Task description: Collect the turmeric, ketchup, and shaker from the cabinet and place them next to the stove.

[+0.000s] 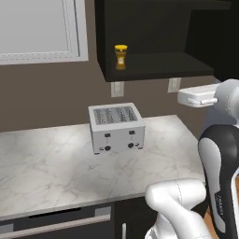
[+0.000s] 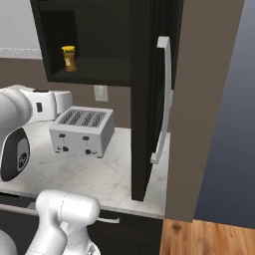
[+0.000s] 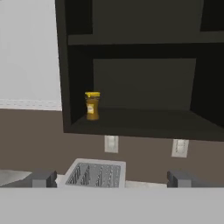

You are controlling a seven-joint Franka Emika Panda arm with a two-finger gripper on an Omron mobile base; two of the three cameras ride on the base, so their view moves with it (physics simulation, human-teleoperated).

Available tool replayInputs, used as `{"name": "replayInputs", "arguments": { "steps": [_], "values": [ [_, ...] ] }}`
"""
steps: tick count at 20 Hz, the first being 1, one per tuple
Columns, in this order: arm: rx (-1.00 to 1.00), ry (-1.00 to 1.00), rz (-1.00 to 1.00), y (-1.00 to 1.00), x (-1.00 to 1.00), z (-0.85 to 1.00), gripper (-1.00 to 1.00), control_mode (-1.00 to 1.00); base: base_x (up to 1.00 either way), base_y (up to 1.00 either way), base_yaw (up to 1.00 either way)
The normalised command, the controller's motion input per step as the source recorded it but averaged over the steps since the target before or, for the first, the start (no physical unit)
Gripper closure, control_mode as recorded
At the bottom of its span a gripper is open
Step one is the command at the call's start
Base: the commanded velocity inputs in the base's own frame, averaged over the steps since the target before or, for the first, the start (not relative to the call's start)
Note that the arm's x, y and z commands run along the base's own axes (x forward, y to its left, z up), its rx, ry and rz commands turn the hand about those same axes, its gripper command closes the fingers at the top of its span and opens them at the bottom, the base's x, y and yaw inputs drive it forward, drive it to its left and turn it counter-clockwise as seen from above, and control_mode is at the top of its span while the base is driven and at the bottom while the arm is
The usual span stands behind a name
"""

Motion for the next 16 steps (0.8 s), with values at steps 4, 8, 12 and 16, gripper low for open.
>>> {"name": "replayInputs", "arguments": {
  "steps": [4,8,12,16],
  "values": [
    [0.00,0.00,0.00,0.00,0.01,0.00,-1.00,-1.00,0.00,0.00,0.00],
    [0.00,0.00,0.00,0.00,0.20,0.03,-1.00,-1.00,0.00,0.00,0.00],
    [0.00,-0.04,0.00,0.04,0.35,0.25,-1.00,-1.00,0.00,0.00,0.00],
    [0.00,-0.08,0.00,0.20,0.52,0.37,-1.00,-1.00,0.00,0.00,0.00]
  ]
}}
